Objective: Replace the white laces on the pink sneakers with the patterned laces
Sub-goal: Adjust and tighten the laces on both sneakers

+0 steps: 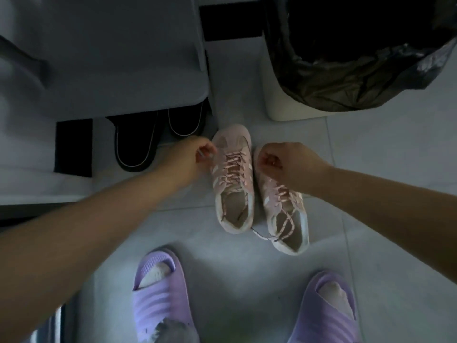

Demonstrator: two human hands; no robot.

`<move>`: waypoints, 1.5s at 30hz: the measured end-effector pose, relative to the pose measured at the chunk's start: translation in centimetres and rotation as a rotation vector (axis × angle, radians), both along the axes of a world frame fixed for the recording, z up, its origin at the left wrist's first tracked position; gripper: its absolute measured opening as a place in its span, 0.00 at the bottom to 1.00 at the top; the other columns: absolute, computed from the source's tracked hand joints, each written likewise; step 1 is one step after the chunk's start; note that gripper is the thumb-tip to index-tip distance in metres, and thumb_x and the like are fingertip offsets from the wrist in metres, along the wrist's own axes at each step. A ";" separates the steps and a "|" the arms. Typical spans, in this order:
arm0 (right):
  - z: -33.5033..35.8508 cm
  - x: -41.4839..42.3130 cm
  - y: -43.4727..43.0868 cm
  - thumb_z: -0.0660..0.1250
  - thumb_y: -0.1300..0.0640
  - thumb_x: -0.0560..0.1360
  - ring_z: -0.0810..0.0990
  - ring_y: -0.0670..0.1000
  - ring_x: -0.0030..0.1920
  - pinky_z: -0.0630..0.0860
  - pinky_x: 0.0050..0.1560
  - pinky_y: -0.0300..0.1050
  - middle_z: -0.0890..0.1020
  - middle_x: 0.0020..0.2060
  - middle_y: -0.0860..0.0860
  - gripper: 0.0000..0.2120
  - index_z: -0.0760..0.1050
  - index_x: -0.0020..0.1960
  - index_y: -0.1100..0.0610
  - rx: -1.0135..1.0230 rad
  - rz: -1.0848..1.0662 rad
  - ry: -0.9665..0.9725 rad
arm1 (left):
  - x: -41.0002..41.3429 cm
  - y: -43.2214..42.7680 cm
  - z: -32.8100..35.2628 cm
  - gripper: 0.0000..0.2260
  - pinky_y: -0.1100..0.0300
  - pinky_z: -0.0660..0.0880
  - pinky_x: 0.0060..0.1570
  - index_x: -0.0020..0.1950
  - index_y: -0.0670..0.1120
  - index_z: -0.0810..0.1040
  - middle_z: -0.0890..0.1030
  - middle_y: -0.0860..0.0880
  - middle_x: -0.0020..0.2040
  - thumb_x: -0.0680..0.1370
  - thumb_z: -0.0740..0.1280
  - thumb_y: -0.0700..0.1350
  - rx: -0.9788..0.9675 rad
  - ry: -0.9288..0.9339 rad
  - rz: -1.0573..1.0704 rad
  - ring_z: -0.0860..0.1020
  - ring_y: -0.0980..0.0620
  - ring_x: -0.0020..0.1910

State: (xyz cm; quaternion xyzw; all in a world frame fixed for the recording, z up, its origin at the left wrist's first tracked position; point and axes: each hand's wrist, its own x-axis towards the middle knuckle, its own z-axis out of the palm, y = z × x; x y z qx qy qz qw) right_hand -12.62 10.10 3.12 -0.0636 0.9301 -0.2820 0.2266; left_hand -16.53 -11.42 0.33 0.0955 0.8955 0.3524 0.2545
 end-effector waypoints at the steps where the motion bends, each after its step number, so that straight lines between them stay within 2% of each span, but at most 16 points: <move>1: -0.6 -1.0 -0.5 0.64 0.56 0.75 0.71 0.48 0.41 0.61 0.39 0.35 0.74 0.38 0.47 0.06 0.77 0.48 0.57 0.008 -0.003 -0.001 | 0.3 0.3 -1.4 0.06 0.70 0.69 0.40 0.49 0.40 0.79 0.78 0.46 0.43 0.72 0.69 0.35 0.026 -0.009 0.059 0.73 0.54 0.37; 3: -2.3 -2.5 -1.7 0.63 0.56 0.75 0.72 0.48 0.43 0.64 0.42 0.36 0.76 0.41 0.49 0.05 0.76 0.48 0.57 0.017 -0.045 -0.031 | 0.8 1.0 -3.6 0.05 0.63 0.71 0.45 0.47 0.44 0.79 0.80 0.45 0.44 0.72 0.69 0.37 0.090 -0.056 0.146 0.75 0.52 0.39; 8: -5.3 -3.2 -3.7 0.66 0.53 0.73 0.78 0.56 0.50 0.73 0.50 0.45 0.82 0.48 0.54 0.08 0.78 0.48 0.56 0.066 -0.190 -0.088 | 0.8 2.0 -5.1 0.04 0.65 0.70 0.43 0.45 0.44 0.78 0.79 0.46 0.45 0.72 0.70 0.39 0.075 -0.087 0.173 0.76 0.51 0.42; 14: -6.5 -1.6 -3.0 0.66 0.54 0.74 0.72 0.50 0.39 0.68 0.41 0.41 0.76 0.37 0.48 0.05 0.78 0.45 0.54 0.015 -0.194 0.038 | 0.8 1.4 -4.9 0.04 0.67 0.67 0.42 0.47 0.42 0.78 0.73 0.47 0.47 0.74 0.67 0.40 0.029 -0.001 0.114 0.73 0.52 0.42; 17: -6.7 -0.8 -2.5 0.66 0.58 0.74 0.73 0.50 0.39 0.72 0.44 0.42 0.75 0.37 0.46 0.03 0.79 0.45 0.55 -0.041 -0.179 0.083 | 1.4 1.2 -5.0 0.01 0.73 0.67 0.40 0.45 0.43 0.76 0.71 0.49 0.47 0.75 0.67 0.40 0.059 -0.018 0.169 0.73 0.53 0.42; 19: -6.9 -0.6 -2.4 0.67 0.57 0.73 0.76 0.50 0.38 0.75 0.44 0.44 0.76 0.34 0.45 0.03 0.77 0.42 0.51 -0.081 -0.226 0.057 | 1.8 1.2 -5.0 0.02 0.70 0.67 0.41 0.45 0.43 0.75 0.71 0.49 0.48 0.75 0.67 0.40 0.065 -0.030 0.166 0.73 0.52 0.43; 21: -6.9 -0.9 -2.6 0.66 0.53 0.73 0.77 0.51 0.38 0.75 0.43 0.45 0.77 0.32 0.44 0.04 0.74 0.40 0.46 -0.128 -0.318 0.035 | 1.9 1.2 -4.9 0.04 0.74 0.67 0.40 0.48 0.43 0.75 0.71 0.48 0.49 0.75 0.67 0.40 0.098 -0.027 0.147 0.73 0.53 0.43; 23: -6.6 -1.4 -2.8 0.65 0.53 0.74 0.78 0.51 0.39 0.74 0.43 0.40 0.79 0.35 0.47 0.02 0.75 0.45 0.46 -0.124 -0.324 0.012 | 1.6 1.3 -4.6 0.07 0.80 0.65 0.40 0.53 0.44 0.74 0.71 0.47 0.52 0.76 0.66 0.41 0.136 -0.035 0.149 0.72 0.54 0.44; 25: -6.4 -2.0 -3.2 0.64 0.55 0.75 0.75 0.49 0.39 0.67 0.36 0.29 0.79 0.39 0.47 0.05 0.77 0.49 0.50 -0.073 -0.241 -0.022 | 1.2 1.6 -4.5 0.09 0.77 0.65 0.45 0.57 0.46 0.75 0.71 0.46 0.54 0.77 0.64 0.43 0.136 -0.065 0.145 0.72 0.55 0.46; 28: -6.4 -2.5 -3.4 0.63 0.56 0.76 0.71 0.48 0.43 0.60 0.36 0.35 0.76 0.45 0.49 0.06 0.77 0.50 0.54 -0.029 -0.174 -0.050 | 0.6 2.2 -4.7 0.08 0.67 0.67 0.50 0.54 0.47 0.77 0.69 0.46 0.52 0.75 0.66 0.45 0.087 -0.103 0.088 0.73 0.52 0.47; 33: -6.7 -1.6 -3.1 0.62 0.58 0.77 0.69 0.48 0.43 0.57 0.37 0.36 0.75 0.44 0.50 0.06 0.77 0.50 0.56 -0.039 -0.206 -0.007 | -0.2 2.2 -5.4 0.04 0.69 0.61 0.41 0.46 0.48 0.76 0.67 0.46 0.46 0.73 0.67 0.41 0.006 -0.068 0.034 0.69 0.51 0.44; 36: -6.6 -1.2 -3.3 0.63 0.59 0.75 0.73 0.49 0.41 0.61 0.38 0.37 0.76 0.41 0.48 0.04 0.76 0.48 0.54 -0.068 -0.287 0.013 | -0.1 2.2 -5.4 0.05 0.68 0.63 0.41 0.48 0.47 0.77 0.68 0.46 0.47 0.73 0.66 0.40 0.023 -0.052 0.052 0.70 0.50 0.44; 40: -6.3 -0.5 -3.3 0.68 0.57 0.72 0.75 0.48 0.37 0.73 0.41 0.40 0.75 0.34 0.43 0.02 0.76 0.44 0.52 -0.111 -0.319 0.085 | 0.9 1.9 -4.2 0.10 0.65 0.68 0.49 0.54 0.45 0.74 0.68 0.48 0.51 0.74 0.67 0.39 0.115 -0.030 0.110 0.72 0.51 0.47; 41: -6.3 -0.4 -3.3 0.69 0.57 0.72 0.76 0.48 0.37 0.74 0.41 0.38 0.76 0.35 0.44 0.02 0.78 0.44 0.53 -0.099 -0.293 0.087 | 1.3 1.8 -3.8 0.11 0.64 0.69 0.49 0.54 0.44 0.74 0.67 0.48 0.51 0.73 0.68 0.40 0.120 -0.031 0.098 0.72 0.52 0.46; 43: -6.3 -0.4 -3.6 0.69 0.56 0.72 0.76 0.47 0.38 0.68 0.38 0.24 0.77 0.38 0.47 0.04 0.79 0.47 0.54 -0.066 -0.258 0.074 | 2.0 2.0 -3.5 0.09 0.64 0.69 0.47 0.52 0.43 0.76 0.68 0.49 0.50 0.73 0.69 0.41 0.095 -0.003 0.076 0.71 0.53 0.44; 45: -6.2 -0.6 -3.9 0.68 0.55 0.74 0.73 0.46 0.39 0.64 0.34 0.20 0.78 0.40 0.48 0.05 0.80 0.48 0.55 -0.031 -0.247 0.061 | 2.1 2.1 -3.8 0.07 0.65 0.67 0.46 0.51 0.42 0.77 0.69 0.50 0.49 0.73 0.68 0.40 0.056 0.006 0.091 0.71 0.53 0.45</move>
